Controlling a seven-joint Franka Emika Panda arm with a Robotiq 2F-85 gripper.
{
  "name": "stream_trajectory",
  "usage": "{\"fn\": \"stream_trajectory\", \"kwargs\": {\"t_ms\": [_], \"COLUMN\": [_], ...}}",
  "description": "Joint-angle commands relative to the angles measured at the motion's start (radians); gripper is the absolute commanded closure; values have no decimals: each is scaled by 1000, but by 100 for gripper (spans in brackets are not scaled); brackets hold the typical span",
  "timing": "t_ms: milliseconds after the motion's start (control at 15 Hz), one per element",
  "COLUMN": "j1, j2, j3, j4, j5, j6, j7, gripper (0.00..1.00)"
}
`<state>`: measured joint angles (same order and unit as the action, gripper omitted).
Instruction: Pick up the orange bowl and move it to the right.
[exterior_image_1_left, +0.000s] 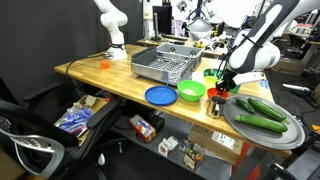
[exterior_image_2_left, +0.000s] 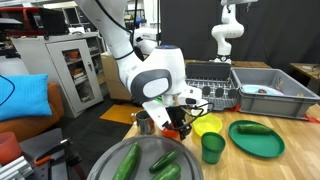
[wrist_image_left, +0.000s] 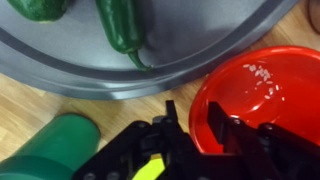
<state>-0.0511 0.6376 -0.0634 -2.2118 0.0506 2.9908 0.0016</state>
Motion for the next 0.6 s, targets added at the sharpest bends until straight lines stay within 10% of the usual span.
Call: {"fn": "stream_trajectory", "kwargs": {"t_ms": [0, 533], "j1": [-58, -151], "j2": [-13, -168], "j3": [60, 126], "j4": [-10, -140], "j5": [19, 80], "j6": [28, 8], "j7": [-11, -20], "gripper": [90, 98]}}
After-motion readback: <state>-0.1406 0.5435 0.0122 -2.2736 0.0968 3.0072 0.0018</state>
